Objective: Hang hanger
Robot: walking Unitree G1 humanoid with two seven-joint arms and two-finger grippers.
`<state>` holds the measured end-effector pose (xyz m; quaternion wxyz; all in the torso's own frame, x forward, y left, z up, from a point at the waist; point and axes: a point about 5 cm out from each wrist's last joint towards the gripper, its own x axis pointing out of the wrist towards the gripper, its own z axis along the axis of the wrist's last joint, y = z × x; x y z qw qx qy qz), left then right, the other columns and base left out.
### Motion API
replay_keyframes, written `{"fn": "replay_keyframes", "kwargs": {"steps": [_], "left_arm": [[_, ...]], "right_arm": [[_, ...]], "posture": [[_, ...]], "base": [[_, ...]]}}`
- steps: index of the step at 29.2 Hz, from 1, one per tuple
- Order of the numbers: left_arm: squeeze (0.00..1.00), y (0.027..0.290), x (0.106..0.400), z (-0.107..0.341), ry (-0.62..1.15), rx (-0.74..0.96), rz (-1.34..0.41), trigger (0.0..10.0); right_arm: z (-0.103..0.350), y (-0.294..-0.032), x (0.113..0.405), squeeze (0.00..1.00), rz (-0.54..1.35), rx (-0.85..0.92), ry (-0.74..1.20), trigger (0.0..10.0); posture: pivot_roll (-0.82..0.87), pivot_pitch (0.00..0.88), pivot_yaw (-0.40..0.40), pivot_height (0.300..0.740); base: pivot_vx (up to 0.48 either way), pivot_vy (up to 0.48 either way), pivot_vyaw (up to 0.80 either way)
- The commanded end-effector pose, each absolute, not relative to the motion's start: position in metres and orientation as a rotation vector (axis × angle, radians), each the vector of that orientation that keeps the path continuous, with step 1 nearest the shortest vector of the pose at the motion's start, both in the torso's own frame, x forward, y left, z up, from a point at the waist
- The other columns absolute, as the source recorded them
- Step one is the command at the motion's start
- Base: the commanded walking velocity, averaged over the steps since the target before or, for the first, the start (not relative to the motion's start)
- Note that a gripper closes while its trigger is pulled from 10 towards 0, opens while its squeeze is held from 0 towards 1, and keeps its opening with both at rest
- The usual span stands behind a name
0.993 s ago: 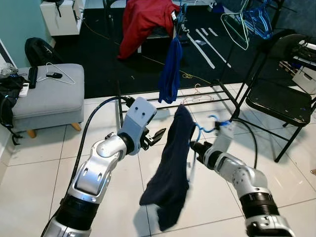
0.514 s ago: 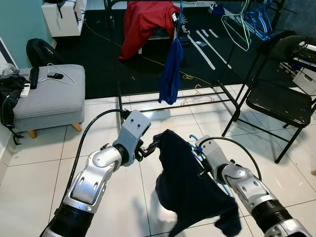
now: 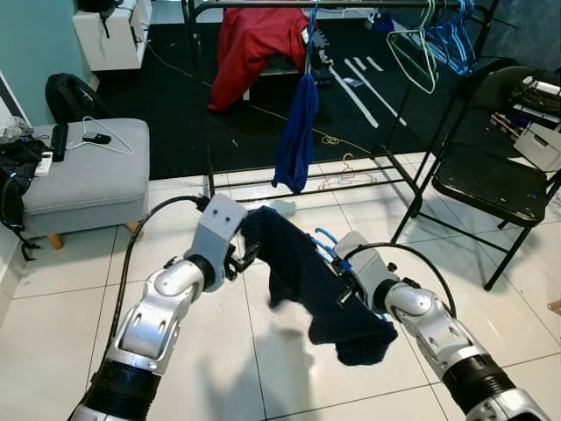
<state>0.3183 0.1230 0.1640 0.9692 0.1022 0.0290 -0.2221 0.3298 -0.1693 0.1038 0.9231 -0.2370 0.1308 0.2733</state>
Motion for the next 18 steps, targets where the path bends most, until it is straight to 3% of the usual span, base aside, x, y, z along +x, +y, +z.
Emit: {"fn": "replay_keyframes", "kwargs": {"steps": [1,7,10,14,18], "left_arm": [[0.00,0.119,0.318,0.167,0.041,0.189,-0.476,10.0],[0.00,0.101,0.309,0.177,-0.043,0.149,-0.652,10.0],[0.00,0.085,0.304,0.178,-0.190,0.305,-0.787,10.0],[0.00,0.083,0.306,0.169,-0.161,0.386,-0.831,10.0],[0.00,0.085,0.310,0.139,0.014,0.486,-0.831,10.0]], "right_arm": [[0.113,-0.166,0.333,0.00,0.578,-0.485,0.219,10.0],[0.112,-0.166,0.334,0.00,0.586,-0.470,0.218,10.0],[0.118,-0.153,0.332,0.00,0.673,-0.393,0.188,10.0],[0.114,-0.151,0.329,0.00,0.721,-0.395,0.232,10.0],[0.109,-0.143,0.321,0.00,0.811,-0.364,0.262,10.0]], "posture": [[-0.05,0.079,-0.045,0.740],[-0.04,0.077,-0.046,0.740],[-0.05,0.075,-0.043,0.740],[-0.05,0.074,-0.040,0.740],[-0.05,0.077,-0.042,0.740]], "base": [[0.000,0.000,0.00],[0.000,0.000,0.00],[0.000,0.000,0.00],[0.000,0.000,0.00],[0.000,0.000,0.00]]}}
